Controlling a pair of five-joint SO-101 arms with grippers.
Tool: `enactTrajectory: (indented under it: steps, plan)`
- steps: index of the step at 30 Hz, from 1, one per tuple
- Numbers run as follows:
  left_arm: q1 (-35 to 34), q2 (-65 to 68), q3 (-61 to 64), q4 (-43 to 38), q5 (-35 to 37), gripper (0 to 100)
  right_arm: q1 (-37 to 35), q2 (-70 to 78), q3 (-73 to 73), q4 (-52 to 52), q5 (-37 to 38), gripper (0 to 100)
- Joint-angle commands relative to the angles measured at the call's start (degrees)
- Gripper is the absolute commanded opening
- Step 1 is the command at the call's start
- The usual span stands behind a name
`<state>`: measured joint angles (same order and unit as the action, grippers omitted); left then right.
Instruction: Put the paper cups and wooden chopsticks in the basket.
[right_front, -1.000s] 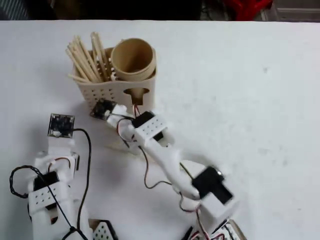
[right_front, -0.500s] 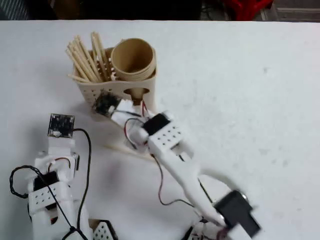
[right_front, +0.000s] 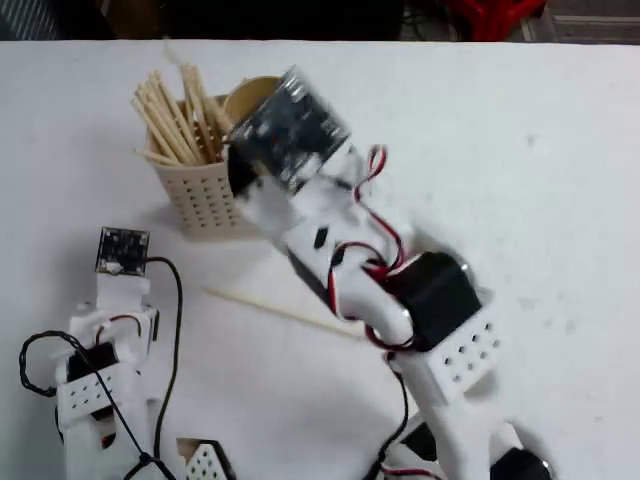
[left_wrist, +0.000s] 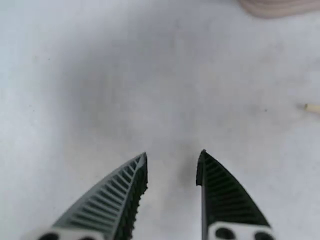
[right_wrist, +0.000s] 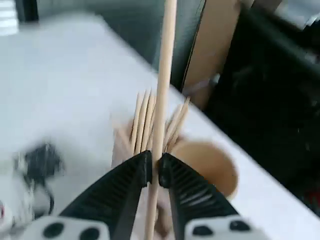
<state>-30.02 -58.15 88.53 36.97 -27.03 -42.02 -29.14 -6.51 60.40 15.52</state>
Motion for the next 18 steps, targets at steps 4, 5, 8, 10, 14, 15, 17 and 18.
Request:
enactTrajectory:
  steps: [4,5,8,10,14,15,17,18]
  plan:
    - [0.6,-1.1,-0.4,-0.9,0.5,17,0.4,15.2,-18.0,-16.2,-7.7,1.7]
    - [0.6,-1.1,-0.4,-0.9,0.5,17,0.4,17.5,-20.0,-18.8,-8.2,1.7]
    - [0.6,-1.1,-0.4,-0.9,0.5,17,0.4,24.3,-25.7,-24.3,-8.0,1.7]
    - [0.6,-1.1,-0.4,-0.9,0.5,17,0.4,28.0,-29.0,-24.6,-8.3,1.8]
    - [0.6,-1.1,-0.4,-0.9,0.5,17,0.1,33.8,-31.5,-23.3,-8.3,1.8]
    - [0.6,-1.1,-0.4,-0.9,0.5,17,-0.3,34.8,-31.5,-23.3,-8.4,1.8]
    - [0.6,-1.1,-0.4,-0.9,0.5,17,-0.7,36.2,-31.4,-23.3,-8.4,1.8]
    - [0.6,-1.1,-0.4,-0.9,0.5,17,-0.8,36.6,-31.4,-22.6,-8.4,1.9]
